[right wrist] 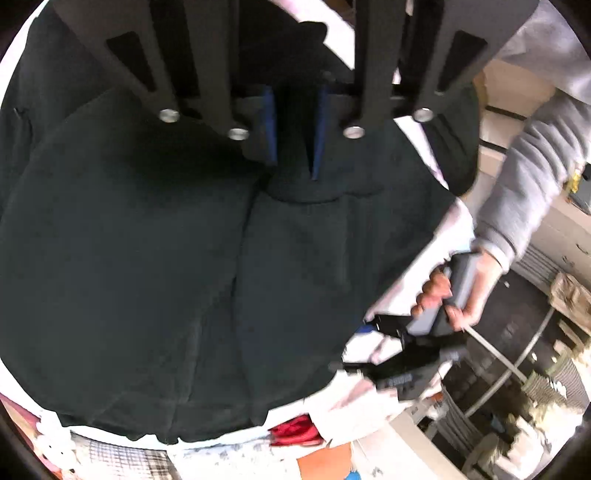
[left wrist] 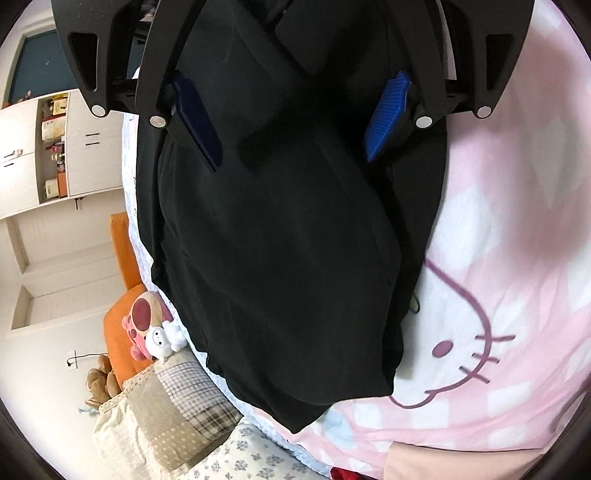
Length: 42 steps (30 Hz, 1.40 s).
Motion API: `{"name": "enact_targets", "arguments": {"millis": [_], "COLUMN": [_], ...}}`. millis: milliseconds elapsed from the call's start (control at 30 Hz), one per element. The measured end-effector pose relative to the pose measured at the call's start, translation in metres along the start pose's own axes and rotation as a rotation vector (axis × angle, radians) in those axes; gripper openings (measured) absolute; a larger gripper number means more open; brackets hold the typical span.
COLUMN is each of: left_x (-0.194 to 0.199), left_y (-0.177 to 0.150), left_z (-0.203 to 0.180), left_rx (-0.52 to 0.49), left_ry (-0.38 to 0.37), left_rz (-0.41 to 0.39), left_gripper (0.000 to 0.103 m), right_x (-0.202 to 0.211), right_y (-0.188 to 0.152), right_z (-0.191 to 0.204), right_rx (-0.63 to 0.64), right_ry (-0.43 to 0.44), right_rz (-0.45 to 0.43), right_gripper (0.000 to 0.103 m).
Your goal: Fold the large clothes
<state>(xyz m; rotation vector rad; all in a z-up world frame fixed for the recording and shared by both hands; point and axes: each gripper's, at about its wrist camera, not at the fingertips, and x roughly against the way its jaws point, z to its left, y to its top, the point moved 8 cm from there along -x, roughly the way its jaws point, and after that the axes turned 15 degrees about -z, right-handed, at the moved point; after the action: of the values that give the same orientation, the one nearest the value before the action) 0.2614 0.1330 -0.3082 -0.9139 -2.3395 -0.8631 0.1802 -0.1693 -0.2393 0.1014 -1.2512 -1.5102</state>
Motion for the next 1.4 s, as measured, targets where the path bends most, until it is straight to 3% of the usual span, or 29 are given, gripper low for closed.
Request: {"name": "enact_targets", "arguments": {"millis": [167, 300, 400, 467, 533, 600, 667, 733, 833, 1000, 1100, 1267, 1300, 1367, 1400], "left_x": [0.012, 0.029, 0.051, 0.073, 0.09, 0.101, 0.112, 0.116, 0.117, 0.119, 0.121, 0.108, 0.104, 0.092, 0.086], "left_y": [-0.013, -0.032, -0.043, -0.047, -0.046, -0.041, -0.035, -0.029, -0.027, -0.026, -0.02, -0.002, 0.002, 0.012, 0.017], "left_z": [0.001, 0.009, 0.017, 0.024, 0.031, 0.037, 0.045, 0.051, 0.065, 0.083, 0.086, 0.084, 0.084, 0.08, 0.077], "left_rx": [-0.045, -0.114, -0.136, -0.165, -0.195, -0.213, -0.195, -0.159, -0.108, -0.053, -0.03, 0.005, 0.016, 0.041, 0.055], "left_ry": [0.023, 0.037, 0.033, 0.04, 0.058, 0.081, 0.073, 0.057, 0.058, 0.057, 0.045, 0.054, 0.055, 0.058, 0.05], "left_rz": [0.037, 0.073, 0.068, 0.042, 0.025, 0.007, -0.011, -0.019, -0.01, -0.002, -0.015, -0.013, -0.01, -0.007, -0.009], "left_gripper": [0.079, 0.079, 0.079, 0.079, 0.082, 0.084, 0.084, 0.084, 0.084, 0.084, 0.084, 0.084, 0.084, 0.084, 0.084], "right_x": [0.023, 0.001, -0.003, 0.009, 0.024, 0.026, 0.012, -0.032, -0.1, -0.181, -0.204, -0.219, -0.221, -0.218, -0.215], "right_y": [0.014, 0.002, 0.004, 0.012, 0.027, 0.033, 0.033, 0.019, 0.002, -0.018, -0.024, -0.035, -0.036, -0.037, -0.033], "right_z": [0.001, -0.015, -0.013, 0.007, 0.039, 0.07, 0.109, 0.158, 0.194, 0.198, 0.193, 0.194, 0.193, 0.187, 0.181], "right_rx": [-0.076, -0.072, -0.001, 0.115, 0.291, 0.396, 0.443, 0.456, 0.524, 0.637, 0.612, 0.68, 0.697, 0.698, 0.659], "right_ry": [0.075, 0.011, -0.069, -0.162, -0.27, -0.323, -0.277, -0.09, -0.014, -0.077, -0.068, -0.099, -0.106, -0.133, -0.125], "right_rz": [-0.036, 0.022, 0.006, -0.051, -0.167, -0.227, -0.27, -0.206, -0.133, -0.064, -0.031, -0.045, -0.051, -0.07, -0.087], "right_gripper": [0.004, 0.005, 0.026, 0.071, 0.081, 0.082, 0.085, 0.083, 0.079, 0.073, 0.075, 0.074, 0.071, 0.044, 0.037]}}
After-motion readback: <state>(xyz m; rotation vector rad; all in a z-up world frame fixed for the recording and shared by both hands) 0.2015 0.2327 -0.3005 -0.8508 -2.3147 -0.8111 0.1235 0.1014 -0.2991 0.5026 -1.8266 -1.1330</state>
